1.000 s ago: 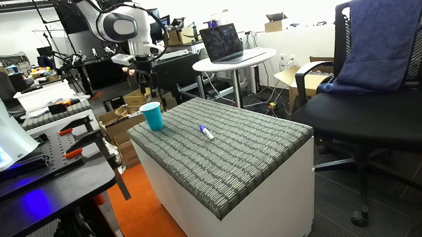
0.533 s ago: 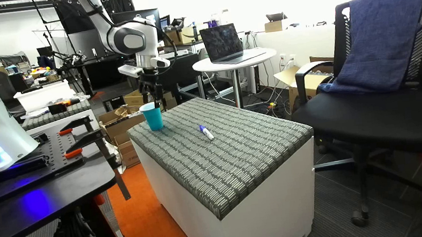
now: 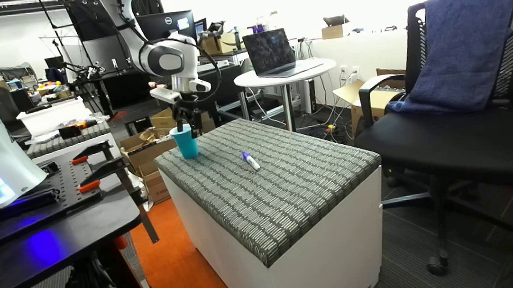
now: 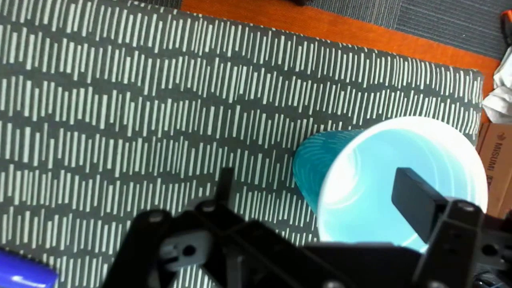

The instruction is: Move the blue cup to the right

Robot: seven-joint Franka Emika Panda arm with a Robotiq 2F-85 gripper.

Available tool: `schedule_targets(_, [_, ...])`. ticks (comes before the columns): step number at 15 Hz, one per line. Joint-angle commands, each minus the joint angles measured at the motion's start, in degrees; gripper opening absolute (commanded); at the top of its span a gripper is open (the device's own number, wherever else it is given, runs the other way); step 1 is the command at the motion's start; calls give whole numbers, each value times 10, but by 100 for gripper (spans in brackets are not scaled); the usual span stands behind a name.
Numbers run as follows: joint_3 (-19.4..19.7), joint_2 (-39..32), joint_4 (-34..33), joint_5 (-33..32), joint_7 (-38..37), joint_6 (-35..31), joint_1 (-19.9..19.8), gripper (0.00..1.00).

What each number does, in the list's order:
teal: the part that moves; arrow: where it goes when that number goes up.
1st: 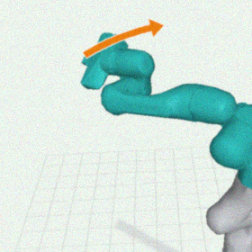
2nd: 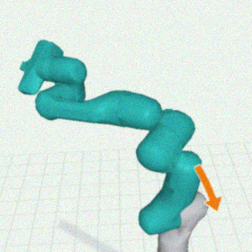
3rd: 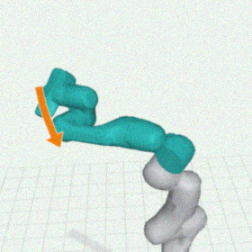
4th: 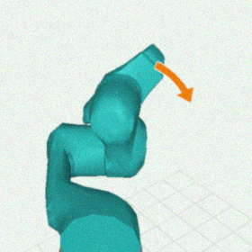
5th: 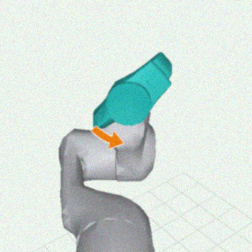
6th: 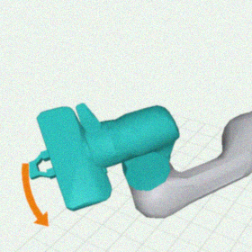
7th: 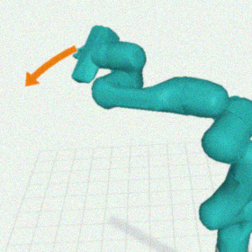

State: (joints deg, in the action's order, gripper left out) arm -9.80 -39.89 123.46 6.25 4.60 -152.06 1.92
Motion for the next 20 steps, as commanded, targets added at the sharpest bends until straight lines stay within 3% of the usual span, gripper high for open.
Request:
schedule_targets(1, [-5, -28, -34, 1, 12, -4, -6, 100])
schedule_targets(4, [-2, -43, -51, -2, 8, -4, -1, 100])
schedule_targets(5, [-1, -47, -54, -4, 7, -4, 0, 75])
schedule_targets(7, [0, -51, -59, -6, 5, -2, 3, 68])
schedule_targets(16, [-1, -45, -59, -6, 2, -1, 4, 0])
schedule_targets(20, [-1, -43, -64, -6, 3, 3, 3, 0])
